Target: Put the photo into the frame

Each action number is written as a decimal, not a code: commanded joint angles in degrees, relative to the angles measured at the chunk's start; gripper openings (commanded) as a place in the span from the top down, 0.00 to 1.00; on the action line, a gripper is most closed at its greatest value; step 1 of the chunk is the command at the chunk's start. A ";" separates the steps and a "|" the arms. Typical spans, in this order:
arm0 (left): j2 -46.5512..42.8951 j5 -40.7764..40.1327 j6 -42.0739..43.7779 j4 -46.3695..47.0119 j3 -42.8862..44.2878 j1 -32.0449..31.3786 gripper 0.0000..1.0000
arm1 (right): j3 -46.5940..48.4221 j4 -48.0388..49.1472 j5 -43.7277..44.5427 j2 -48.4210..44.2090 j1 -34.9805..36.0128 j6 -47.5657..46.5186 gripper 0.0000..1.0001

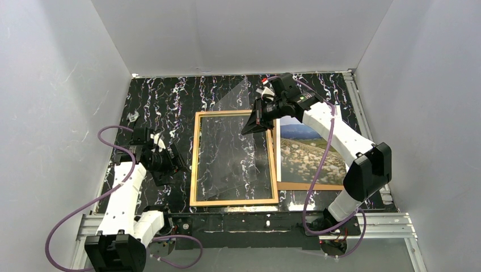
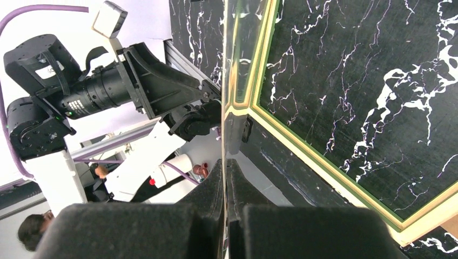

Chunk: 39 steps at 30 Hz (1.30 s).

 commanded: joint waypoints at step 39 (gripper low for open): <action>22.36 2.62 -7.96 18.67 -13.44 0.27 0.60 | -0.27 7.93 -4.54 5.75 0.17 1.32 0.99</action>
